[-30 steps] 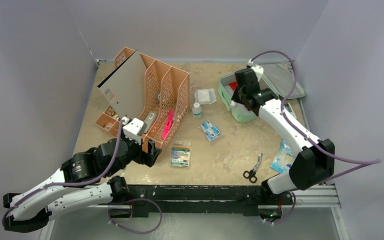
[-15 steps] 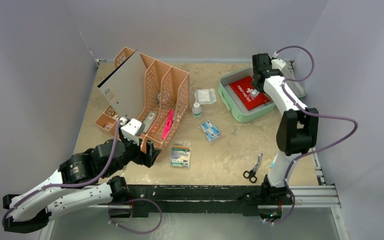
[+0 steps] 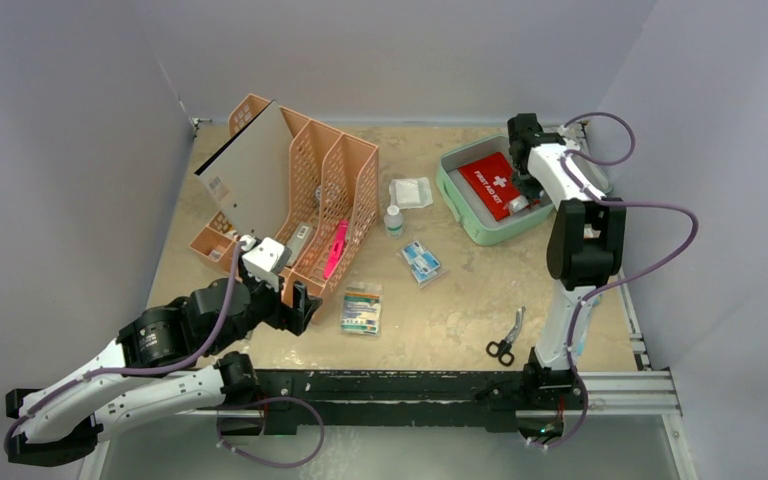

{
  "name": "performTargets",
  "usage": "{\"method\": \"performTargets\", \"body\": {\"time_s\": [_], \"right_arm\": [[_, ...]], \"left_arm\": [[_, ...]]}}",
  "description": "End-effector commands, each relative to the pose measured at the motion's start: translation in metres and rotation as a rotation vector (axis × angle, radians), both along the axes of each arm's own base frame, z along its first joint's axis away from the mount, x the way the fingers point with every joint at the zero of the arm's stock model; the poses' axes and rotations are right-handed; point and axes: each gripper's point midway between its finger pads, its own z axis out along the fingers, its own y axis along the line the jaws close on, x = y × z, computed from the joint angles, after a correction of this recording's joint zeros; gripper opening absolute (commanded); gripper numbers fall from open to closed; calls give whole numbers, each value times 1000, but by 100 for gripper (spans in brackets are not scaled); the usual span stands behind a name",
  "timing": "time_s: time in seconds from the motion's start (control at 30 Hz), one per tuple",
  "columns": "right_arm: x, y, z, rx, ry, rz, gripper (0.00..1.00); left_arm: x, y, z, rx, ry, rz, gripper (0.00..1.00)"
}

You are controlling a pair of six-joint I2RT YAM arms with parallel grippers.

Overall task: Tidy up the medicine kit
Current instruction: Place the medical item at the medicine box.

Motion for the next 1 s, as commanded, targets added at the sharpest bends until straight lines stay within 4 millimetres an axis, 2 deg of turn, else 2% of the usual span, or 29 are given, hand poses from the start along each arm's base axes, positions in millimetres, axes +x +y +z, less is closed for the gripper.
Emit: {"method": "performTargets", "body": {"time_s": [0.0, 0.3, 0.43, 0.6, 0.77, 0.87, 0.97], "right_arm": [[-6, -13, 11, -37, -14, -91, 27], [-5, -21, 12, -64, 28, -86, 49], [1, -20, 27, -62, 0, -55, 51], [9, -11, 58, -23, -78, 38, 50], [14, 19, 85, 77, -202, 260, 50], [13, 52, 92, 185, -265, 465, 51], [-5, 82, 90, 265, -249, 650, 52]], "left_arm": [[1, -3, 6, -14, -21, -10, 84], [0, 3, 9, -39, -30, 1, 84], [-1, 4, 10, -41, -33, 0, 84], [0, 3, 10, -38, -34, 0, 84], [0, 4, 11, -41, -35, 2, 84], [0, 5, 11, -42, -38, 3, 84], [0, 4, 11, -42, -38, 3, 84]]}}
